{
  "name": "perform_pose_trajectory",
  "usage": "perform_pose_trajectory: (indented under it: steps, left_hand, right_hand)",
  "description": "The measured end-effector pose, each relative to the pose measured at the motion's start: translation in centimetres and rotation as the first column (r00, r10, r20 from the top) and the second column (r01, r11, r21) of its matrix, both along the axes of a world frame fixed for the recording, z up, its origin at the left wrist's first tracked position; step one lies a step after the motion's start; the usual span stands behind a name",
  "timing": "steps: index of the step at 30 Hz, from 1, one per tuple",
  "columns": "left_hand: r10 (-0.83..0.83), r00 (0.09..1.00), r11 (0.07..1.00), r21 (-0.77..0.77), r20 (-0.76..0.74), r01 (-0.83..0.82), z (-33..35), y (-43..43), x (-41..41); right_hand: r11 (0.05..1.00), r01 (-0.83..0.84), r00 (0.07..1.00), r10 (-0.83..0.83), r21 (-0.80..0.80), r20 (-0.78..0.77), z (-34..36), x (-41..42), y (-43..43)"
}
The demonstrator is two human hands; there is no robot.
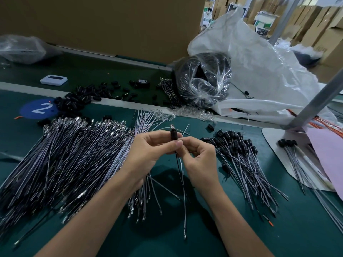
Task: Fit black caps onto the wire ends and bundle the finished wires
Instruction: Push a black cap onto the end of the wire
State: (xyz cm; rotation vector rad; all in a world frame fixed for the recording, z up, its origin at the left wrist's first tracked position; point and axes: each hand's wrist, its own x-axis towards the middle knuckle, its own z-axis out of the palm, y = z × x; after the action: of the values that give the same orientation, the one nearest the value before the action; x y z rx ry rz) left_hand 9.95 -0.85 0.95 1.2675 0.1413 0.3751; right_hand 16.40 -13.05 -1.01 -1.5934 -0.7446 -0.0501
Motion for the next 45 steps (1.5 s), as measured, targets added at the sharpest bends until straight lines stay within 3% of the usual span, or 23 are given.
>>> perform_pose_trajectory:
  steps: [11,20,31,36,38,40,42,45]
  left_hand:
    - [0.125,0.977,0.992,-0.018,0.171,-0.124,0.3,-0.6,-0.1]
    - [0.135,0.959,0.991,-0.033,0.248,-0.131,0.0,-0.6,-0.4]
    - [0.147,0.985,0.972,-0.199,0.093,-0.126,0.3,-0.6,-0.5]
    - [0.132,0.991,0.934,-0.331,-0.024,-0.132,0.0,0.2,-0.1]
    - [0.164,0.985,0.911,-0.373,-0.060,-0.174,-0.2,0.7,0.2]
    - [0.158,0.984,0.930,-0.322,-0.086,-0.177,-0.4,0.8,0.4]
    - [0.120,0.987,0.959,-0.245,-0.104,-0.143,-0.5,0.7,0.5]
    - [0.120,0.985,0.981,-0.135,-0.122,-0.137,-0.7,0.6,0.6]
  right_hand:
    - [1.000,-0.014,1.000,0.014,0.014,0.025,0.0,-0.4,0.0]
    - [0.998,-0.056,0.996,0.053,0.036,0.066,0.0,-1.3,0.3]
    - [0.999,-0.039,0.997,0.038,0.006,0.072,-0.1,-1.9,0.6]
    - [0.993,-0.112,0.992,0.109,-0.047,-0.060,0.7,-1.7,0.2]
    - [0.997,-0.065,0.994,0.060,-0.048,-0.095,1.5,-0.9,-0.1]
    - [0.989,0.082,0.995,-0.088,-0.122,-0.045,2.6,1.3,-0.2]
    - [0.932,0.197,0.980,-0.174,-0.303,0.099,3.9,4.1,0.6]
    - [0.768,0.228,0.960,-0.072,-0.599,0.272,4.8,7.5,3.4]
